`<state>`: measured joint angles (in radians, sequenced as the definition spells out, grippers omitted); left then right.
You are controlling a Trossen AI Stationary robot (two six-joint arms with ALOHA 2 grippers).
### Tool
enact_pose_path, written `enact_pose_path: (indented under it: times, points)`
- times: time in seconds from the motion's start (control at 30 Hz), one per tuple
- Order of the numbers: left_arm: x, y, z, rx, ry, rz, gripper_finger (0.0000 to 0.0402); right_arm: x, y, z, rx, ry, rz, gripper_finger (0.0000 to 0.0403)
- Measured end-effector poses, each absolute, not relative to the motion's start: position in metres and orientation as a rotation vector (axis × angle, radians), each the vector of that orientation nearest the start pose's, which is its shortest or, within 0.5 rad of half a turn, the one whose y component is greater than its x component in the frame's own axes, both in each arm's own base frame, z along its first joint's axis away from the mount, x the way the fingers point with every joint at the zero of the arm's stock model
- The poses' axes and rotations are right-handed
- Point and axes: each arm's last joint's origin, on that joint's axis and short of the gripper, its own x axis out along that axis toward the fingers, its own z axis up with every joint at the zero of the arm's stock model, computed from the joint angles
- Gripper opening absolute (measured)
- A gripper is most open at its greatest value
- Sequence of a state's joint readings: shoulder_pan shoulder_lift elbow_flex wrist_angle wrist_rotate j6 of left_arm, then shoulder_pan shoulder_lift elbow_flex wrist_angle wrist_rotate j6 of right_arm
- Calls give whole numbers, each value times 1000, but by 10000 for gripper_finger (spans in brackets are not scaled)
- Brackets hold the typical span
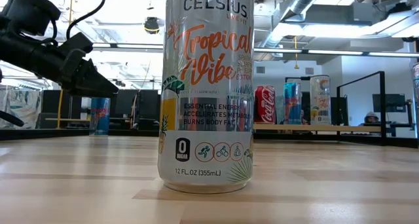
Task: Place canned beverage on shelf
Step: Put the right red-white soda can on the shelf aligned with the other red-white soda can
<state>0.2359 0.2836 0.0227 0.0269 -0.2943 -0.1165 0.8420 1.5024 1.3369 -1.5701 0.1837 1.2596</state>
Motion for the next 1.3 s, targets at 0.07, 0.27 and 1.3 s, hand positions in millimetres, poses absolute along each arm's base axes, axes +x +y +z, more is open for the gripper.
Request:
enact_pose_path:
  times: [0.07,0.27,1.3]
  points:
    - [107,34,150,-106,206,541,334,169,167,291,93,1453,-488,337]
    - [107,34,150,-106,206,541,334,191,142,291,26,1479,-465,337]
    - [107,34,150,-106,206,541,334,248,-121,332,-99,1379,-419,337]
